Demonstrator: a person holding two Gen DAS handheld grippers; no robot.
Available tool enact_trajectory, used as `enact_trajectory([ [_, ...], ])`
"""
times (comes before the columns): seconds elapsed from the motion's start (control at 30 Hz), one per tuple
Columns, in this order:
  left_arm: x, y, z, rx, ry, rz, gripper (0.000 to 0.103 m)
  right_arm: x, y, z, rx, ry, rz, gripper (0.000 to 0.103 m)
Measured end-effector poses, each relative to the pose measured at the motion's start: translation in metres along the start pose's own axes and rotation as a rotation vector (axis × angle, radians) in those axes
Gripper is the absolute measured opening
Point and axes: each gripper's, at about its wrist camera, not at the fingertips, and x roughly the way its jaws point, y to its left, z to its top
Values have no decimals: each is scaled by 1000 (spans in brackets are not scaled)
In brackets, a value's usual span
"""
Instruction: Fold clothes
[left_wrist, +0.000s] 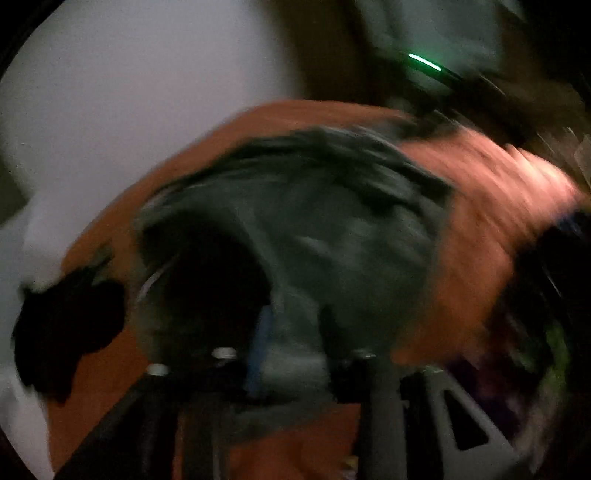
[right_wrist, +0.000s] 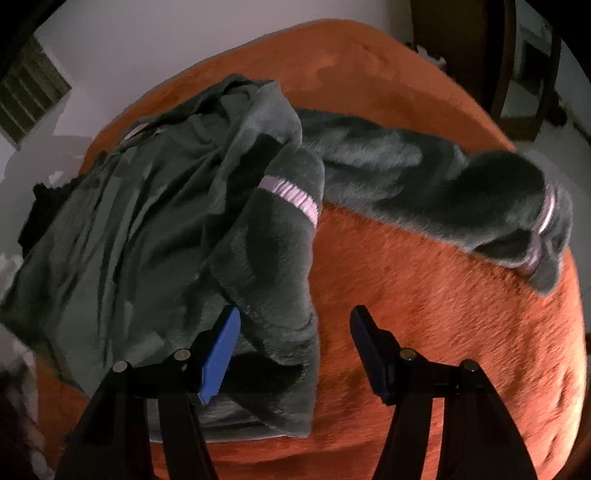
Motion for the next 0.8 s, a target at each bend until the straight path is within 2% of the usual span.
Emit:
enact_trajectory([
  [0.07,1,-22,5,83,-27,-44,42,0,0,-2,13,6,19,61],
  [0.1,-1,-24,8,88,-31,-47,47,0,1,-3,14,7,23,61],
  [0.17,0,-14,22,56,-43,-33,53,-1,4,-5,4,10,25,61],
  [0.3,-15,29,22,-62,-66,56,64,1,3,-7,-3,24,28,61],
  [0.43,-12,107,12,-242,-25,220,69,3,-1,-9,11,36,39,61],
  [0.53,14,176,-10,-356,75,310,69,5,0,-11,16,47,57,61],
  [0.57,24,190,-16,-382,103,317,69,6,2,-12,10,51,59,61],
  [0.63,53,221,-30,-468,197,311,69,9,7,-13,-1,59,64,61],
  [0.7,83,248,-45,-584,299,227,69,12,13,-16,-10,70,70,61],
  [0.8,119,270,-65,-766,411,82,69,18,21,-21,-26,92,74,61],
])
